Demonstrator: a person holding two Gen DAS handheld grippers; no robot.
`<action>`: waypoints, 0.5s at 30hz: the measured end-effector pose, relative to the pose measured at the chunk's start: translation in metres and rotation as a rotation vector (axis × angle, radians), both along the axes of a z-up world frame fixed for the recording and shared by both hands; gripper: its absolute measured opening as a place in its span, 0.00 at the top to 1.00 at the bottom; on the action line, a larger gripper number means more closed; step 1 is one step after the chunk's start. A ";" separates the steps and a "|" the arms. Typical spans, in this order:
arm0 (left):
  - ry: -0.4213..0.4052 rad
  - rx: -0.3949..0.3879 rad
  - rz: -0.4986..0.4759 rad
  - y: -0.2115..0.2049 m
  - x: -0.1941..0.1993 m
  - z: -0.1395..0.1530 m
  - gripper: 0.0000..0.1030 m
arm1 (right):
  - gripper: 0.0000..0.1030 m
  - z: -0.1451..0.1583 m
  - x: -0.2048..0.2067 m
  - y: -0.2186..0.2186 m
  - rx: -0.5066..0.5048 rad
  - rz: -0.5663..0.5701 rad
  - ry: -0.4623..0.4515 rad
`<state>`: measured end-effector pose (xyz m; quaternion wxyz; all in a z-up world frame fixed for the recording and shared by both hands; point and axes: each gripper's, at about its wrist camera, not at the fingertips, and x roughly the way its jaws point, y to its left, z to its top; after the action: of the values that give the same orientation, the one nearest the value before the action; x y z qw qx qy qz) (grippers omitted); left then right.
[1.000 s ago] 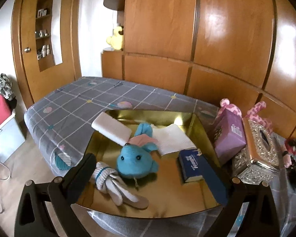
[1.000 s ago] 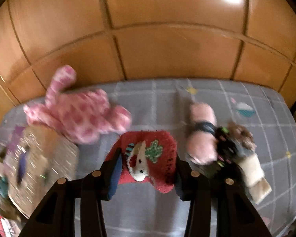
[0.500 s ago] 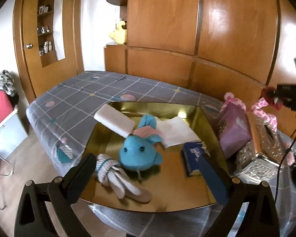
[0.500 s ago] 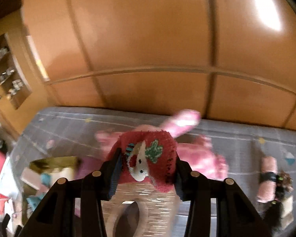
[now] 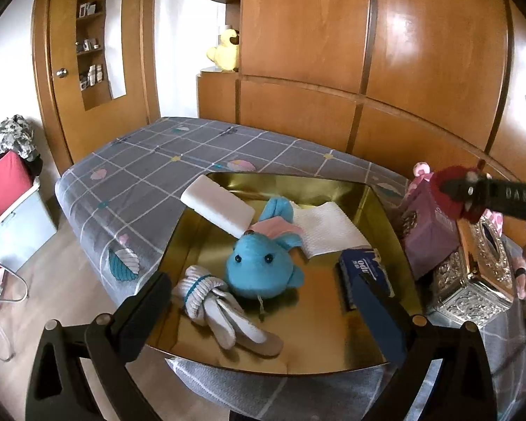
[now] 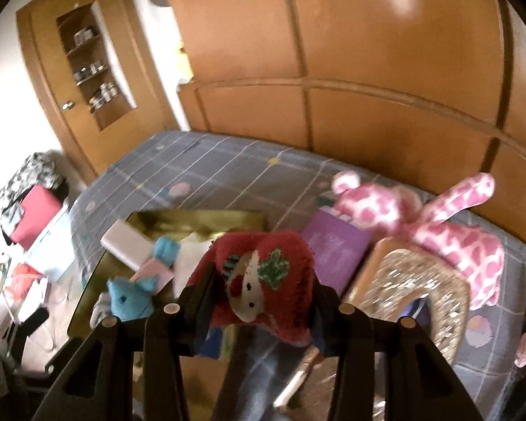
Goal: Organize soft objects
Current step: 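Carry the red snowman sock into the gold tray and release it with the right gripper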
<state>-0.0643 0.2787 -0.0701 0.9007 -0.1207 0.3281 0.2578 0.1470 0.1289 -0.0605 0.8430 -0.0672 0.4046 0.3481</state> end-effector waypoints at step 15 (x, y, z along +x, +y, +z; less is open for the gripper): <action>-0.062 -0.056 0.095 0.030 -0.015 0.007 0.00 | 0.56 -0.046 -0.080 0.047 -0.169 0.249 0.022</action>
<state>-0.0794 0.3082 -0.0630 0.8935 -0.1693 0.3012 0.2868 0.0667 0.1757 -0.1061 0.7802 -0.1837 0.4301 0.4154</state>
